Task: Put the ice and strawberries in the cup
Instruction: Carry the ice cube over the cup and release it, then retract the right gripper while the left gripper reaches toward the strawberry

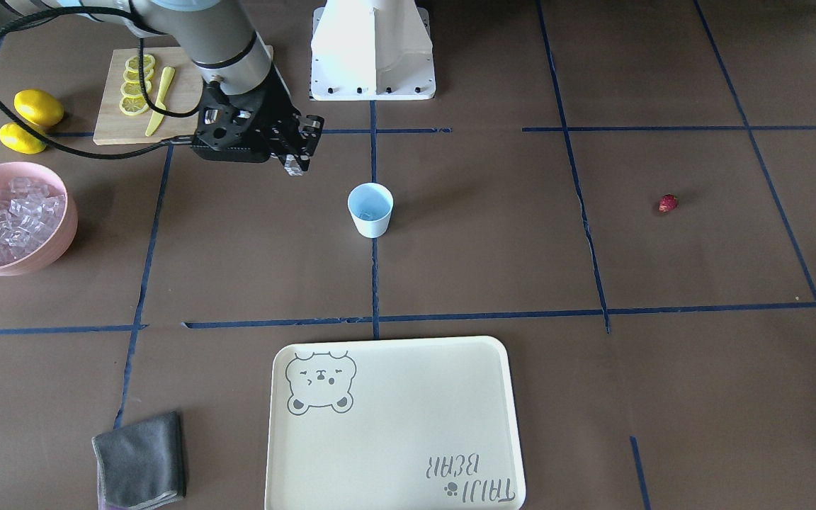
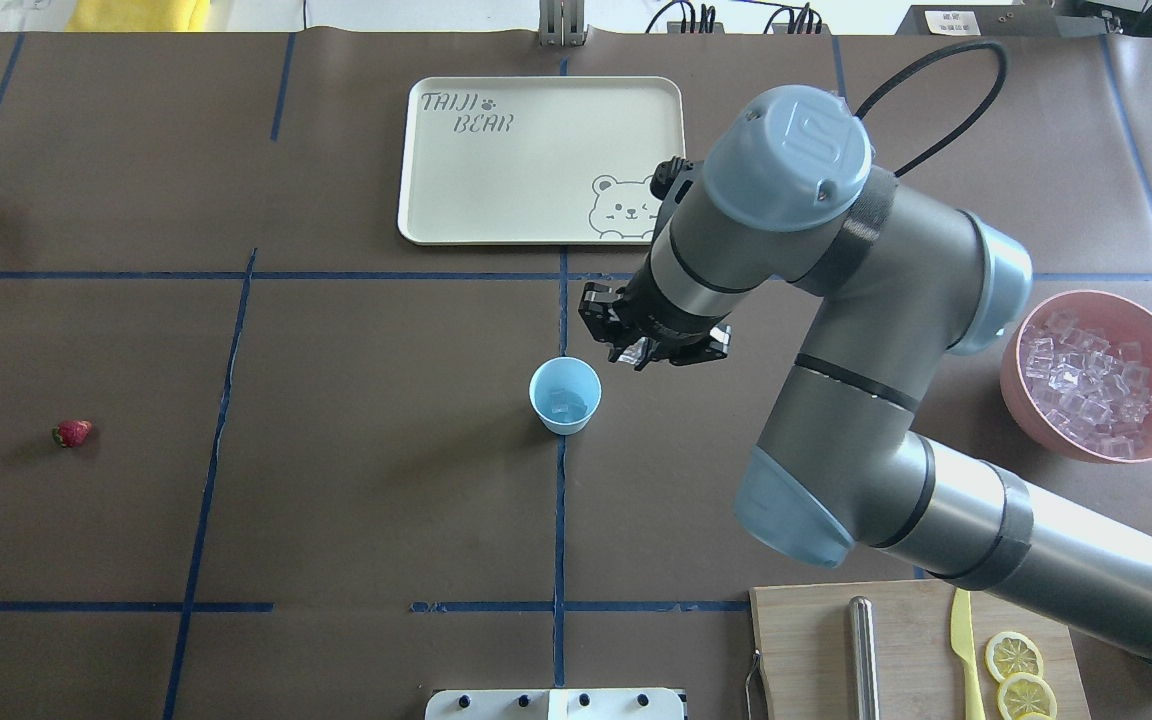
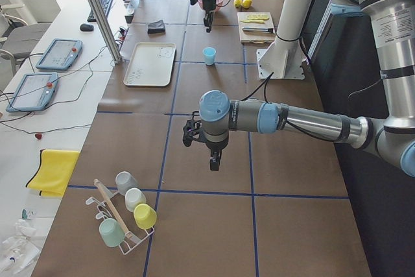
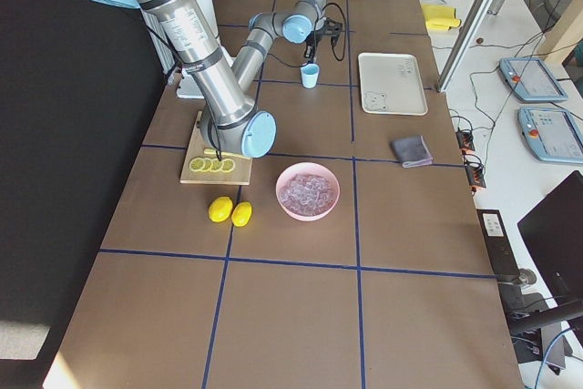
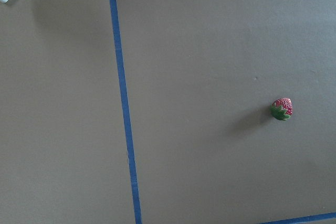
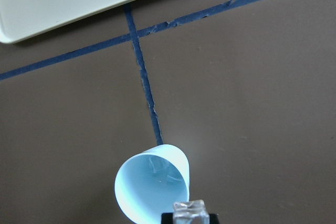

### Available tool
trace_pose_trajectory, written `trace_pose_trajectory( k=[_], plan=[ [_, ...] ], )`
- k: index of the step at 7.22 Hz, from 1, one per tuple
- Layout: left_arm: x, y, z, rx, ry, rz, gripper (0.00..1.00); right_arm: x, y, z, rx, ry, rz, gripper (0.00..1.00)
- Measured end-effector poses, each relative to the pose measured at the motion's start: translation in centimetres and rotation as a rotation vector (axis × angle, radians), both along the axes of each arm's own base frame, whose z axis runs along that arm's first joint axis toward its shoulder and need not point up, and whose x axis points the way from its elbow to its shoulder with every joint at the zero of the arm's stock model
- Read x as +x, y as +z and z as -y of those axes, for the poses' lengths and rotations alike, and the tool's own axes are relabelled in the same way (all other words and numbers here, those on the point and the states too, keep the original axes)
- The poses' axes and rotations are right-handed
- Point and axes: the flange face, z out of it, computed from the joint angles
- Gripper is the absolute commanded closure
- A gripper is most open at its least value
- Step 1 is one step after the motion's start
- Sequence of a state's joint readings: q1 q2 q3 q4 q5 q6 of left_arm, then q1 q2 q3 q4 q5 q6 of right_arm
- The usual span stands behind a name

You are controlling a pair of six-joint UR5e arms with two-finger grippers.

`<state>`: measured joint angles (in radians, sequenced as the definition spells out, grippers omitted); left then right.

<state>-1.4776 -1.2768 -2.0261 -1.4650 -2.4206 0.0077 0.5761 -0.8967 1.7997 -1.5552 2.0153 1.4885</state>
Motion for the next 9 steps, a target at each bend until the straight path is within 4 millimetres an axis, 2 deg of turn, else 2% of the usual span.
trace_pose_trajectory(
  k=[1,2,4,5,6,7,8,9],
  plan=[
    [0.0,0.0,0.0,0.0,-0.001,0.0,0.0,-2.9,0.6,-0.3,-0.008,0.003,0.008,0.97],
    [0.0,0.0,0.0,0.001,-0.001,0.0,0.0,-4.5,0.9,-0.6,-0.012,0.0,0.009,0.91],
    [0.0,0.0,0.0,0.0,-0.001,0.0,0.0,-6.7,0.9,-0.4,-0.023,-0.007,-0.003,0.2],
    [0.0,0.0,0.0,-0.001,-0.001,0.0,0.0,-7.3,0.9,-0.2,-0.028,-0.007,-0.008,0.02],
    [0.0,0.0,0.0,-0.001,-0.001,0.0,0.0,-7.4,0.8,0.0,-0.03,-0.004,-0.009,0.01],
    [0.0,0.0,0.0,-0.001,0.0,0.0,0.0,-6.3,0.5,0.7,-0.034,0.002,0.001,0.01],
    [0.0,0.0,0.0,-0.002,0.0,0.002,0.0,-3.3,0.9,1.8,-0.051,0.009,0.014,0.01],
    [0.0,0.0,0.0,-0.002,0.0,0.004,0.0,1.6,2.8,3.1,-0.073,0.012,0.026,0.01]
  ],
)
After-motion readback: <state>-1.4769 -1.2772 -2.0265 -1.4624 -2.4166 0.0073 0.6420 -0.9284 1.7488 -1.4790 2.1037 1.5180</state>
